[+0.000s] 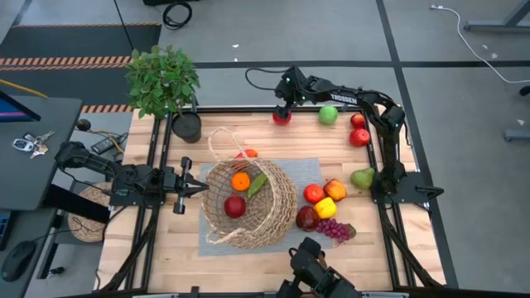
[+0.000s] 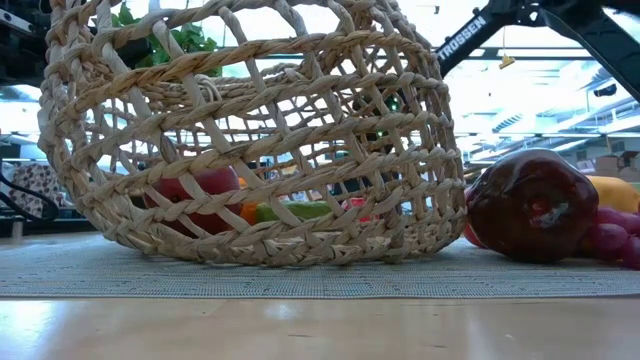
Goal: Build produce basket
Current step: Put the red apple into the brown woven basket
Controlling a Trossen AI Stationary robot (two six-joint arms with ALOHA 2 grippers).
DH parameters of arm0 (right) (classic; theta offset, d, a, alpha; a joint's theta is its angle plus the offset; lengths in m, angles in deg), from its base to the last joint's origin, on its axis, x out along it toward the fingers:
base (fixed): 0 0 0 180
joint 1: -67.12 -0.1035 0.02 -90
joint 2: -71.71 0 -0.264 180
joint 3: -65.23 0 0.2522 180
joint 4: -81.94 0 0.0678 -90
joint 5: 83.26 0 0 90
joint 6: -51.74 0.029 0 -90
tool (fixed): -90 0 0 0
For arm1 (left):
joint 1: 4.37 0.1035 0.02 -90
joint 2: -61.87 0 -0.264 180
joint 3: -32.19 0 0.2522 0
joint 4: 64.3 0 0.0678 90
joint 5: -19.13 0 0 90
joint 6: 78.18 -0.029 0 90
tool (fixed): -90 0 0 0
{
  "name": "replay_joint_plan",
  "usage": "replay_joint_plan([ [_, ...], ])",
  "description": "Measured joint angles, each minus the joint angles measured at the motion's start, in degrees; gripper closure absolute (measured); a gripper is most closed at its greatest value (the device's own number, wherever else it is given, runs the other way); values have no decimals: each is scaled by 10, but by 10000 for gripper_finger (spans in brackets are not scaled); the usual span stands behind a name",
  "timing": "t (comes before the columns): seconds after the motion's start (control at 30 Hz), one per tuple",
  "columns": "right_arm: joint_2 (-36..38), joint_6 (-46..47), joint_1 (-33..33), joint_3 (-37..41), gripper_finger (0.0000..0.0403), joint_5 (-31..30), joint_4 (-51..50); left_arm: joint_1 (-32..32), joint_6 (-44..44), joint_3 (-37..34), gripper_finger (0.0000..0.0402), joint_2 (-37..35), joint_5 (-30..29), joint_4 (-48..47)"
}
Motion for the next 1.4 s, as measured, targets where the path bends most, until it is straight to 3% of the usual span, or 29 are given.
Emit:
replay_joint_plan([
  [0.17, 0, 20, 3, 46, 4, 7, 48, 0, 0, 0, 366, 0, 0, 0],
  [0.47, 0, 27, 6, 80, 6, 7, 46, 0, 0, 0, 373, 0, 0, 0],
  [0.83, 2, 39, 6, 80, 8, -5, -34, 0, 0, 0, 370, 0, 0, 0],
  [1.1, 2, 48, 6, 80, 45, -9, -39, 0, 0, 0, 369, 0, 0, 0],
  [1.23, 3, 72, 6, 80, 45, -10, -43, 0, 0, 0, 366, 0, 0, 0],
  [1.4, 18, 74, -3, 59, 45, -12, -117, 0, 0, 0, 371, 0, 0, 0],
])
